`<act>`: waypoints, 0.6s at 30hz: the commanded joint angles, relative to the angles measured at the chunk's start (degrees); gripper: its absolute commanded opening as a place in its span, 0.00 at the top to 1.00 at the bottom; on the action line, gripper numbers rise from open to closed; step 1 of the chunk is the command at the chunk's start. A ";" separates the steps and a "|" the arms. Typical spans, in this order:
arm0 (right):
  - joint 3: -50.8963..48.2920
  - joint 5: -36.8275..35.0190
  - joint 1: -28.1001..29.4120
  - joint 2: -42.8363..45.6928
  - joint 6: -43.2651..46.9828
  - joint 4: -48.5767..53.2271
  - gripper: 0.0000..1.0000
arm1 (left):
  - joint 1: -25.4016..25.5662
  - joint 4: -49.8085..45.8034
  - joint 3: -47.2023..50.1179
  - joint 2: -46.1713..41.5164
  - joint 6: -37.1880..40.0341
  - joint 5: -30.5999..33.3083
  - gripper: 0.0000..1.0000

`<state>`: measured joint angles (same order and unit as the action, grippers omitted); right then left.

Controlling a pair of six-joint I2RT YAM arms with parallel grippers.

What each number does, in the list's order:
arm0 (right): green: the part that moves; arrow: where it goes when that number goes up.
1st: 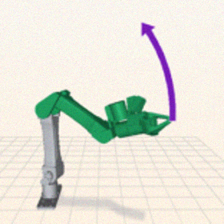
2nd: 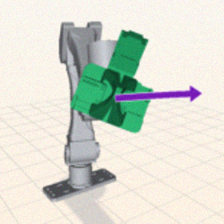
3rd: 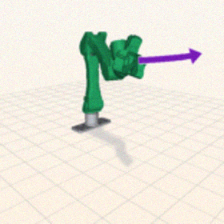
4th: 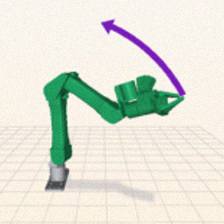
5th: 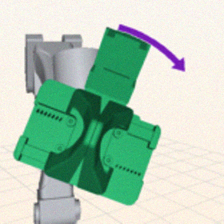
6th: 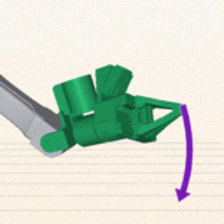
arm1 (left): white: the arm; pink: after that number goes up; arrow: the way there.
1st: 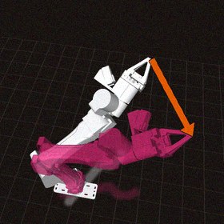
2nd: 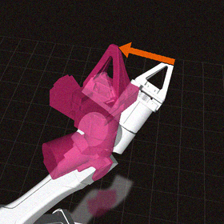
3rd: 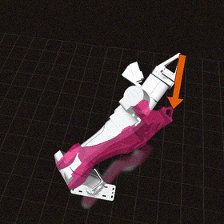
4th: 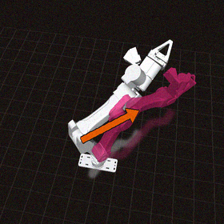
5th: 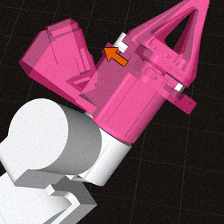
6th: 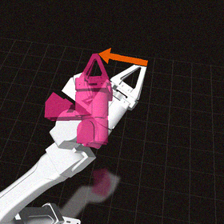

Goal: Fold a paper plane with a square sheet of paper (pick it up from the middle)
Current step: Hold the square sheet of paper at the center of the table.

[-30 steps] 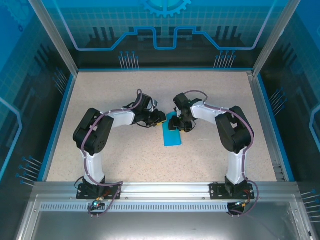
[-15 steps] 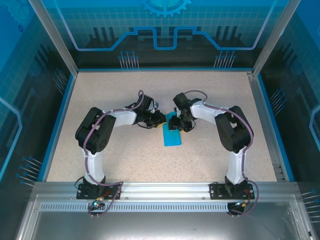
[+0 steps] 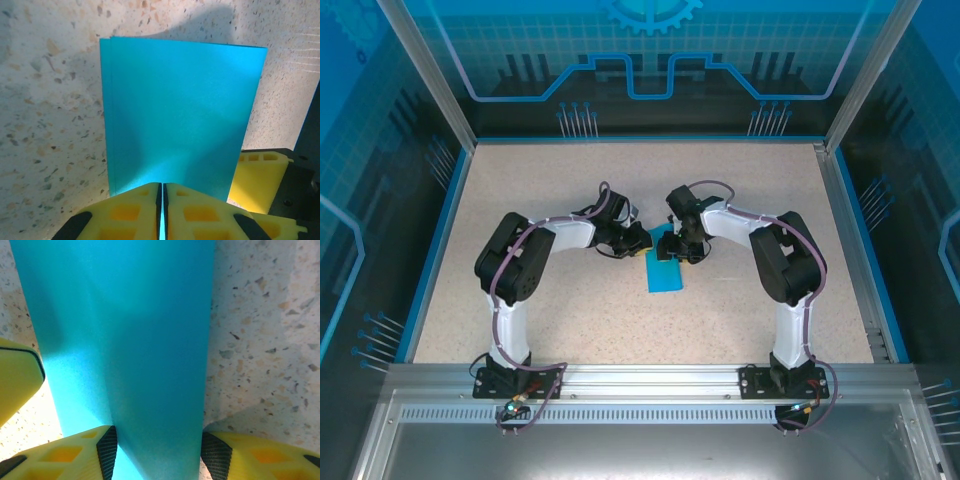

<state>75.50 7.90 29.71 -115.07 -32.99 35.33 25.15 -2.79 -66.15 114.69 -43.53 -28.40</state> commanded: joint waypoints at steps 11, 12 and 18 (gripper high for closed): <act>-4.01 -1.84 0.85 -9.94 0.41 -3.20 0.45 | 0.56 -6.22 -2.32 2.85 2.30 0.35 0.91; -4.03 -1.71 0.81 -9.92 0.39 -3.24 0.45 | 0.60 -6.77 -2.39 3.05 2.46 0.67 0.91; -3.36 0.19 0.66 -5.81 -0.37 -3.00 0.44 | 0.59 -11.09 -2.37 3.66 4.13 2.66 0.93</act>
<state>75.81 8.19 29.71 -114.56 -33.06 35.53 25.30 -7.90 -68.12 116.49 -41.45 -27.75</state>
